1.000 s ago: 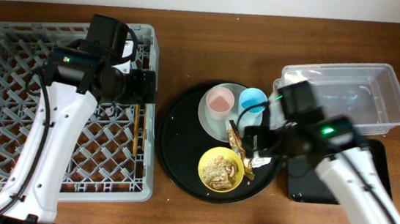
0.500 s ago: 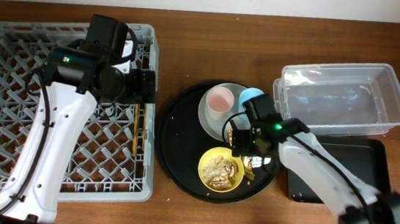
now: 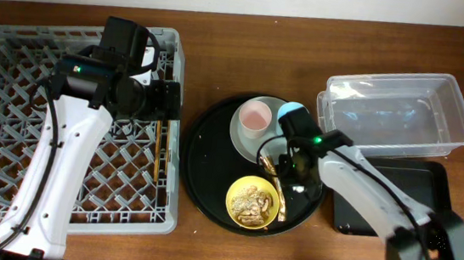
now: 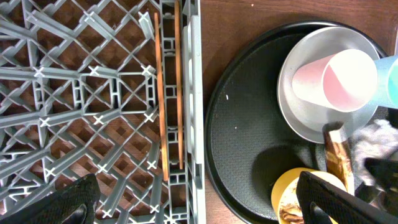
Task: Sort waste into correct bins and load items into the dishwasher rack
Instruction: 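Drop the tissue into the clear plastic bin with the right gripper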
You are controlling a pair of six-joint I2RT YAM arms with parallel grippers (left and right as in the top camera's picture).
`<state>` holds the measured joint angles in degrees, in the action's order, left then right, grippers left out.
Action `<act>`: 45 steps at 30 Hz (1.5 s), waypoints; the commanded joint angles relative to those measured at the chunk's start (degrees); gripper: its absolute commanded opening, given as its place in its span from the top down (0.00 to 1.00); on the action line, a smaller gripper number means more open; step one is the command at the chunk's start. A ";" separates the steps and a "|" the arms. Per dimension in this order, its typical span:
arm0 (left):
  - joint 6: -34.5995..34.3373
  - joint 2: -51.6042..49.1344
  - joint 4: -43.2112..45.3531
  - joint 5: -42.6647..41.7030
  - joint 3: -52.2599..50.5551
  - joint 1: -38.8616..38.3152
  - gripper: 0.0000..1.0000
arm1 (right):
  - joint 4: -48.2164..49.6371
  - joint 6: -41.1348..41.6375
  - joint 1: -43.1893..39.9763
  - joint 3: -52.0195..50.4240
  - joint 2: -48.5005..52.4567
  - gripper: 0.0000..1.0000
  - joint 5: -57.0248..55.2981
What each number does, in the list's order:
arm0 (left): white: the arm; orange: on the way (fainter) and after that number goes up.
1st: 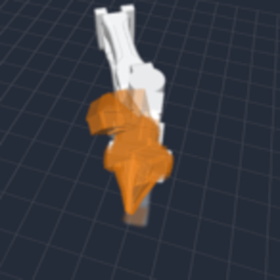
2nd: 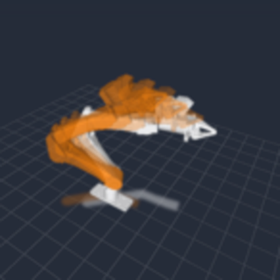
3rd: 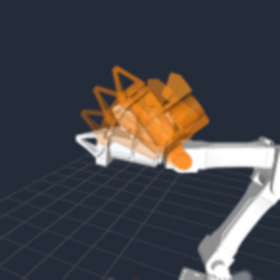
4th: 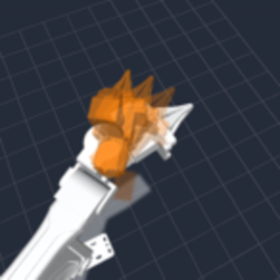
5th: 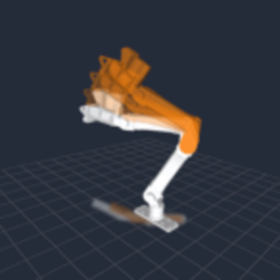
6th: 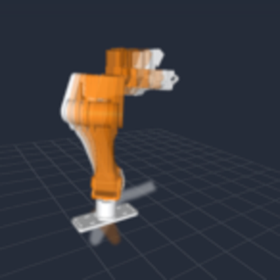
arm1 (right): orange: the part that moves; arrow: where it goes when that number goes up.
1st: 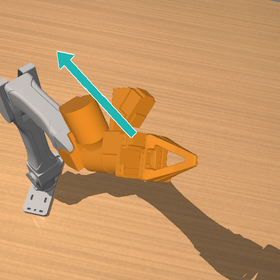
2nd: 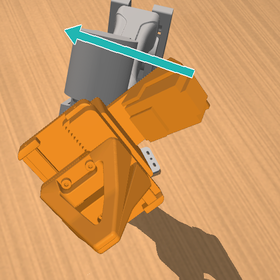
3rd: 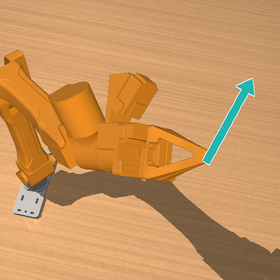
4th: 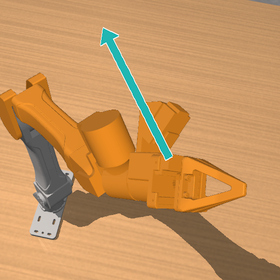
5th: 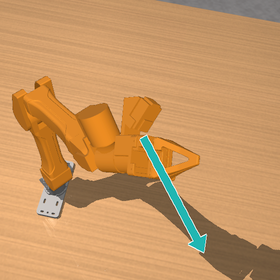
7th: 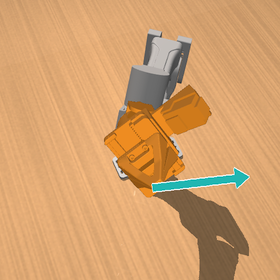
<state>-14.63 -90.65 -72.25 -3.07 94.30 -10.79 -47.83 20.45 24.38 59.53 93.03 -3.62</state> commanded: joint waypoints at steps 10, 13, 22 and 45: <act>-0.13 0.04 -0.04 -0.37 0.63 0.09 0.00 | -11.26 -0.48 -9.49 13.92 -17.14 0.96 -7.72; -0.13 0.04 -0.07 -0.37 0.63 0.09 0.01 | -5.88 -0.48 -18.45 14.47 -17.68 0.96 -7.69; -0.13 0.04 -0.07 -0.37 0.63 0.09 0.01 | 2.71 -3.65 -31.23 13.14 -5.22 0.01 -5.42; -0.13 0.04 -0.04 -0.37 0.63 0.09 0.01 | -14.97 -7.19 -1.42 6.14 -12.85 0.22 13.16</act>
<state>-14.63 -90.65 -72.27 -3.07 94.30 -10.79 -65.80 8.93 18.50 69.65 79.09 17.21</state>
